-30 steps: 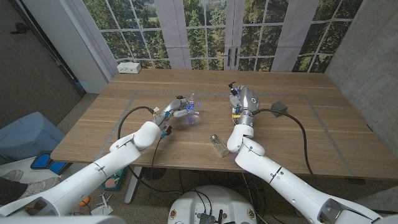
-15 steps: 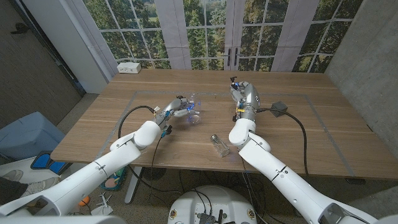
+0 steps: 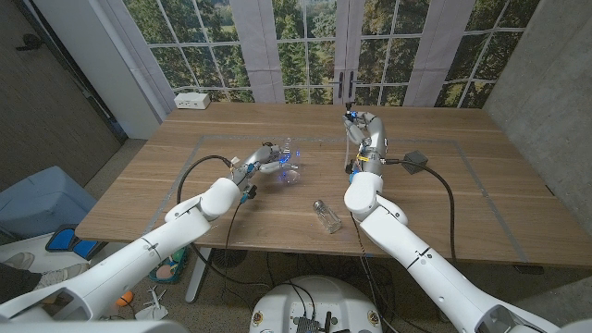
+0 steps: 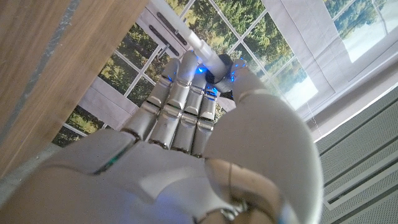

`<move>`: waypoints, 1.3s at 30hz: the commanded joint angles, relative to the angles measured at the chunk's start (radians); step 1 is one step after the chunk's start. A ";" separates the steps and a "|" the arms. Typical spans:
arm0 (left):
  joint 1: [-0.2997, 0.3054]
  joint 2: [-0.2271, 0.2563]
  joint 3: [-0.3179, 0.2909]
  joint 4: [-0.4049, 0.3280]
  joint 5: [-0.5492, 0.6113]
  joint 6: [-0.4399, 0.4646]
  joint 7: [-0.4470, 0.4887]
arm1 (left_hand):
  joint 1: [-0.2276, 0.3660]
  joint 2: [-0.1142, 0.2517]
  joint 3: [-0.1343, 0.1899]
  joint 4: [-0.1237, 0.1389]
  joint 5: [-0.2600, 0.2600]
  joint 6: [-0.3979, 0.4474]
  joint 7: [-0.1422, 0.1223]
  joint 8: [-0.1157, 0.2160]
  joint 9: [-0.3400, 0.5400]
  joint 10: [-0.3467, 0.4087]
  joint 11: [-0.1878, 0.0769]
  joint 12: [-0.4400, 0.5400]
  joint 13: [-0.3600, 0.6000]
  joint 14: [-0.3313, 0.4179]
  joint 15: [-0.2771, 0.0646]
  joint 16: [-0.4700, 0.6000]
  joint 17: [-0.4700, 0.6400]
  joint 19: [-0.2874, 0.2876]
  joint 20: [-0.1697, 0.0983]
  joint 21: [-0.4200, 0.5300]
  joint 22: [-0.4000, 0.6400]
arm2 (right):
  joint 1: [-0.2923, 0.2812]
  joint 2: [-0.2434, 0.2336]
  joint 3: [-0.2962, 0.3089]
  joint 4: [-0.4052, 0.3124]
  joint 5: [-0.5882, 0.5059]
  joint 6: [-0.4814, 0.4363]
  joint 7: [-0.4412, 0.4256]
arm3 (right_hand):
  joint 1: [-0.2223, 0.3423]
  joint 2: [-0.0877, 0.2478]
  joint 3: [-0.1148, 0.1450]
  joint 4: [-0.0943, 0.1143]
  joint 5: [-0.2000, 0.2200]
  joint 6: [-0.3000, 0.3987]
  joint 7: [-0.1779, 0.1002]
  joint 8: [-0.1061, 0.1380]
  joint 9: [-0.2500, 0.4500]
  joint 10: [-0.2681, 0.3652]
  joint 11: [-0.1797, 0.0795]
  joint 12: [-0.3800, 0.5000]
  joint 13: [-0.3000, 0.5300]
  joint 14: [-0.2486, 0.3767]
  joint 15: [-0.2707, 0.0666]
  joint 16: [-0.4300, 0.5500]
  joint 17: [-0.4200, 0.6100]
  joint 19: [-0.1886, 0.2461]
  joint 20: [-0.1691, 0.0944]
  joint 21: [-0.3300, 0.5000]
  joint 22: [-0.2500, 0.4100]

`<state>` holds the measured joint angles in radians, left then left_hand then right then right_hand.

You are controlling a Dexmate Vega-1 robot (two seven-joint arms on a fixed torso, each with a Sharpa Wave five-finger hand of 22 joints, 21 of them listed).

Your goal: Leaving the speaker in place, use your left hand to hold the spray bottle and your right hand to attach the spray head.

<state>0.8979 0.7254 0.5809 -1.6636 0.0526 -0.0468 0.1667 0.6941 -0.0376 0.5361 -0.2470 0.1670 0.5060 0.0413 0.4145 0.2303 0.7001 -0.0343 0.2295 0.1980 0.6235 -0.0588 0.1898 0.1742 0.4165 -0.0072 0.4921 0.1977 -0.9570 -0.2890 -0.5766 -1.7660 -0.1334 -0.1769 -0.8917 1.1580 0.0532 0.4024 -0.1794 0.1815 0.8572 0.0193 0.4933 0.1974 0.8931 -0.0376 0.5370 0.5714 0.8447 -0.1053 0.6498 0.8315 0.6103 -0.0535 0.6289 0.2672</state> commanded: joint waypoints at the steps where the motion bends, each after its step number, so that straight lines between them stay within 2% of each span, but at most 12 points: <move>1: -0.015 0.005 0.013 -0.004 0.011 0.018 -0.024 | 0.163 0.220 0.094 0.090 0.003 0.265 -0.074 0.004 0.002 0.146 -0.134 0.003 0.003 0.002 -0.157 -0.001 0.004 -0.006 0.000 0.004 0.003 | -0.006 0.020 0.014 0.030 0.007 0.168 -0.018 | 0.042 0.051 0.040 0.014 0.007 0.121 -0.121 0.003 0.004 0.104 -0.110 0.002 0.005 0.002 -0.112 -0.005 0.004 -0.006 -0.018 0.008 0.003; 22: -0.044 0.010 0.034 -0.008 0.022 0.040 -0.070 | 0.161 0.218 0.095 0.090 0.003 0.266 -0.073 0.002 0.003 0.143 -0.133 0.000 0.003 -0.002 -0.156 -0.003 0.003 -0.009 0.004 0.007 0.003 | 0.004 0.054 0.007 0.055 -0.058 0.318 -0.021 | 0.042 0.050 0.041 0.014 0.009 0.123 -0.122 0.003 0.006 0.105 -0.114 0.000 0.008 0.008 -0.112 -0.017 0.014 -0.014 -0.022 0.028 0.002; 39: -0.058 0.017 0.054 -0.024 0.043 0.067 -0.096 | 0.159 0.218 0.095 0.089 0.003 0.265 -0.073 0.001 0.004 0.145 -0.132 -0.002 0.004 -0.003 -0.156 -0.003 0.002 -0.011 0.004 0.009 0.003 | 0.012 0.069 -0.001 0.058 -0.097 0.372 0.006 | 0.039 0.050 0.042 0.015 0.010 0.121 -0.123 0.001 0.006 0.103 -0.118 -0.003 0.010 0.011 -0.112 -0.027 0.022 -0.022 -0.022 0.044 0.001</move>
<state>0.8491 0.7387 0.6212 -1.6790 0.0800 0.0037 0.0893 0.6941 -0.0375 0.5357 -0.2466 0.1651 0.5060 0.0413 0.4074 0.2300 0.7001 -0.0343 0.2194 0.1981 0.6235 -0.0588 0.1898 0.1742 0.4111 -0.0018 0.4959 0.1977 -0.9505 -0.2310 -0.5726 -1.7123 -0.2085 0.1537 -0.9016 1.1556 0.0557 0.4024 -0.1794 0.1826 0.8572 0.0193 0.4920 0.1982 0.8894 -0.0413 0.5257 0.5772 0.8448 -0.1052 0.6267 0.8506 0.5906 -0.0590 0.6660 0.2645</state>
